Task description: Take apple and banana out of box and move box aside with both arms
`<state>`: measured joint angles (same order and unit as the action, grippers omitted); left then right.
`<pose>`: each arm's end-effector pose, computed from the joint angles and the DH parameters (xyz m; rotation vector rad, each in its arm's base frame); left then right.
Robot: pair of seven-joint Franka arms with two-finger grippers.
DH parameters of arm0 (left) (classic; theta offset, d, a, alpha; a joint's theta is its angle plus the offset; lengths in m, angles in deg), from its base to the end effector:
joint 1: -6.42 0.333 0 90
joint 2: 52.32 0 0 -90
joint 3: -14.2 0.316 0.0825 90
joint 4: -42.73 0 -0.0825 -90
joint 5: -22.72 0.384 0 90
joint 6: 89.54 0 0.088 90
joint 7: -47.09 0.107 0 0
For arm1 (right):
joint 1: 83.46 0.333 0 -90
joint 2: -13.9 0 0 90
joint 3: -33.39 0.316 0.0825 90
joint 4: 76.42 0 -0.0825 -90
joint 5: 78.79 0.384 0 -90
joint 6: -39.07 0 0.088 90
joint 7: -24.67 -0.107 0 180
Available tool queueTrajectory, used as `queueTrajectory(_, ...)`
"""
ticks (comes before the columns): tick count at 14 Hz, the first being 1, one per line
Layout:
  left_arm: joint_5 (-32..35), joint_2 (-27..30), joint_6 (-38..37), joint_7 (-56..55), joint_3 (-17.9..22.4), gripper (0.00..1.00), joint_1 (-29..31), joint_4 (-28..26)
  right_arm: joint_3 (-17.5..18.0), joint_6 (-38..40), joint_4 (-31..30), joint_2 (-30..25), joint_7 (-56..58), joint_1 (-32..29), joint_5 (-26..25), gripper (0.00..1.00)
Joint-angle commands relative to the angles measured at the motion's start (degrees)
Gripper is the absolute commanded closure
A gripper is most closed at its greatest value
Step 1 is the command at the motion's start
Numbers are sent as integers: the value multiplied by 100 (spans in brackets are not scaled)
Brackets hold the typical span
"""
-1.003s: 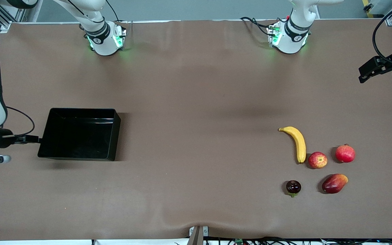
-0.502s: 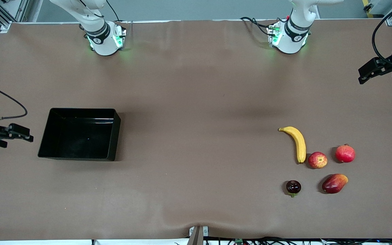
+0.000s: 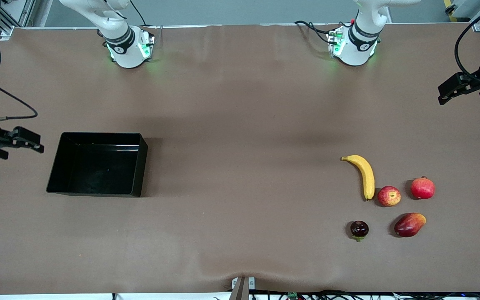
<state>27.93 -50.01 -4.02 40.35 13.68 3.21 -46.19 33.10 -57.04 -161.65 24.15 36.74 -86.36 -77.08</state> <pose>0.5336 -0.0246 0.6489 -3.0478 -0.0896 0.0162 0.6159 -0.0312 0.5687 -3.1054 -0.2366 -0.0229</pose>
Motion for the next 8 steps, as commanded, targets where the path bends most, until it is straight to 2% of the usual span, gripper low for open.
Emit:
queueTrajectory(1,-64,-29,9,112,60,0,-13,68,-49,354,-213,-373,-310,219,-101,0)
queueTrajectory(8,-64,-21,-17,112,87,0,92,68,-41,1198,-300,-849,-1249,334,-39,0)
